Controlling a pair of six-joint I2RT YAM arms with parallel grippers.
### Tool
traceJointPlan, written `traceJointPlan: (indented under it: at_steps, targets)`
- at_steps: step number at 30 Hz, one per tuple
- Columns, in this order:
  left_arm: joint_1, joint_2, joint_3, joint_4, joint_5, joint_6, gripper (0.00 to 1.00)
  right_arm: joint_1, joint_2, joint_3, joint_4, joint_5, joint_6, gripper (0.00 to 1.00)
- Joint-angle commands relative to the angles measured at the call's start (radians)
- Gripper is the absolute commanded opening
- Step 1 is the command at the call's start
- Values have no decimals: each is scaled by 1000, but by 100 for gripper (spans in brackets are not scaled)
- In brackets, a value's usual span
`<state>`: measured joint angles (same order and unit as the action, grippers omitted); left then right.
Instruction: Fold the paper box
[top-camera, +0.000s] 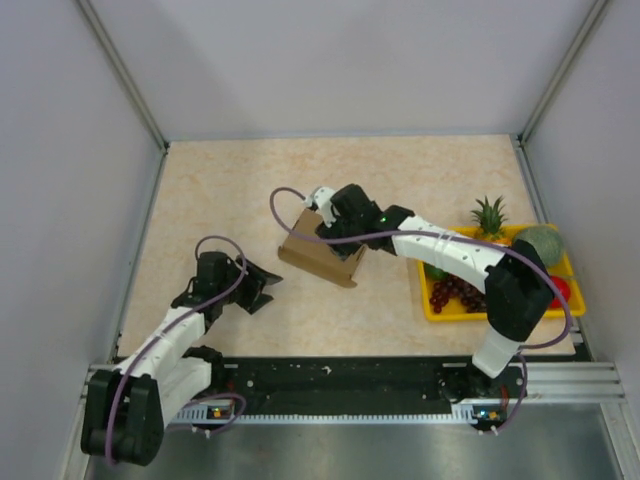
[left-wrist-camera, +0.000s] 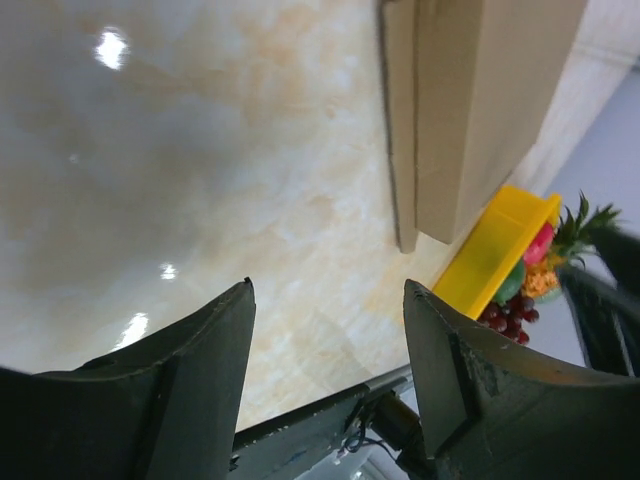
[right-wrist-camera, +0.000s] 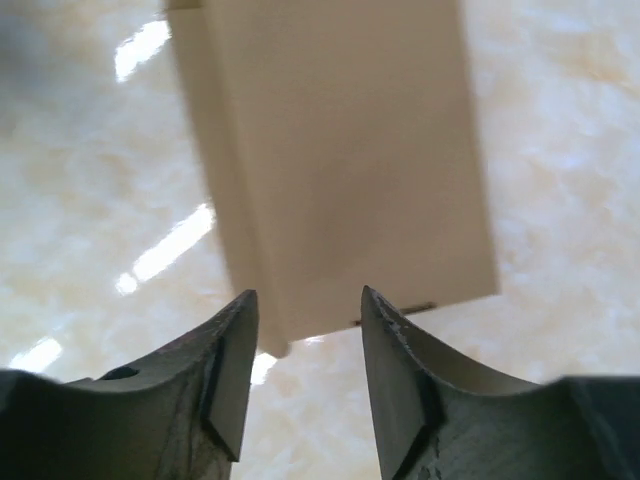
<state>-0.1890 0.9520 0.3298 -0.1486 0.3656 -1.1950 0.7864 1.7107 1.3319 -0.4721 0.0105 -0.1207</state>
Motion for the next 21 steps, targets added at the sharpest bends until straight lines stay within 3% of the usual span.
traceJointPlan:
  at_steps: [1,8,10,14,17,18,19,21]
  targets:
    - [81,-70,31,-187,-54,51,65,123,-33,-40,49,0,1,43]
    - [166,-76,169,-359,-134,115,70,244,70,-47,78,58,-7,44]
    - [177,-46,199,-367,-119,133,70,246,95,-22,76,63,-5,35]
    - [180,23,202,-301,2,133,70,243,104,-4,69,166,15,29]
    - [171,103,196,-171,88,144,61,197,96,21,24,108,73,35]
    - [166,157,204,-79,107,206,53,185,84,13,24,97,97,35]
    - [164,187,233,-89,128,247,50,157,51,-5,20,77,113,36]
    - [136,272,346,-130,96,359,54,129,-5,-40,23,11,232,39]
